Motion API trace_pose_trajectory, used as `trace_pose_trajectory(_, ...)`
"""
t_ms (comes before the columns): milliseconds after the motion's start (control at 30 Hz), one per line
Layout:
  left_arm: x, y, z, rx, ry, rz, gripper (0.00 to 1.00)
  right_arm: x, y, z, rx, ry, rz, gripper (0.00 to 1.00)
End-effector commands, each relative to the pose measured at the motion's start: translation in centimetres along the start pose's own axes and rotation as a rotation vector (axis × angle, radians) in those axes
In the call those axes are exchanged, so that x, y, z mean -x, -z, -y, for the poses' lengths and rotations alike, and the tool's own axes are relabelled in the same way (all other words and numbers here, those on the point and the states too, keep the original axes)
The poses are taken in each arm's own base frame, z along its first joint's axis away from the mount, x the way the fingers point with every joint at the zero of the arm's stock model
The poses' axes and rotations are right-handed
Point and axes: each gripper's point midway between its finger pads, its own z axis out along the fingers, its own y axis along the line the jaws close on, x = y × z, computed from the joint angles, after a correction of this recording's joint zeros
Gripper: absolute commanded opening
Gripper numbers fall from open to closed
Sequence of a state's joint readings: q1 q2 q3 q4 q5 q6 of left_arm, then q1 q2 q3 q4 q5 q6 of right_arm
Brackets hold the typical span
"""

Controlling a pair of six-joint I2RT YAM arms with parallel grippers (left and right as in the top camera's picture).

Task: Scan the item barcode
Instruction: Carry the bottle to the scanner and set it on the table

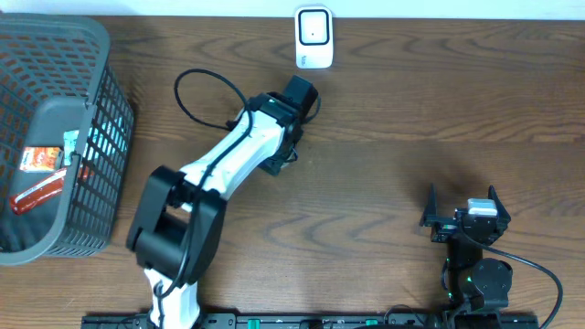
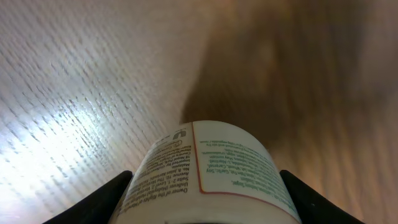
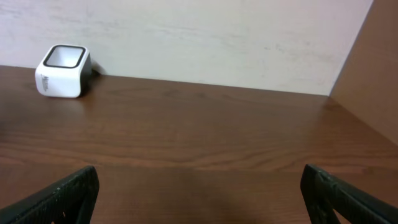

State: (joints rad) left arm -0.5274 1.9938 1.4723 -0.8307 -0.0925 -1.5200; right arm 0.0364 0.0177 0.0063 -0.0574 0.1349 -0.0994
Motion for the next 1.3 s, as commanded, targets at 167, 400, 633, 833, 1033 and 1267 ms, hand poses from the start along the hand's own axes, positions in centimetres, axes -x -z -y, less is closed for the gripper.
trace_pose_trajectory(167, -1.8, -2.2, -1.0, 0.082, 0.314, -0.069, 0.60, -0.1, 0.0, 0.0, 0.000, 0.014, -0.003, 0.99)
trace_pose_trajectory(400, -2.2, -2.2, -0.9, 0.086, 0.381, -0.094, 0.75, -0.1, 0.0, 0.0, 0.000, 0.014, -0.003, 0.99)
trace_pose_trajectory(633, -2.4, -1.9, -0.7, 0.075, 0.301, -0.105, 0.96, -0.1, 0.0, 0.0, 0.000, 0.014, -0.003, 0.99)
trace_pose_trajectory(833, -1.7, 0.8, 0.2, -0.005, 0.252, -0.095, 0.96, -0.1, 0.0, 0.0, 0.000, 0.014, -0.003, 0.99)
trace_pose_trajectory(1033, 0.7, 8.4, 0.7, -0.176, 0.156, -0.034, 0.96, -0.1, 0.0, 0.0, 0.000, 0.014, -0.003, 0.99)
trace_pose_trajectory(1267, 7.3, 21.5, -1.2, -0.483, 0.036, 0.250, 0.97, -0.1, 0.0, 0.0, 0.000, 0.014, -0.003, 0.99)
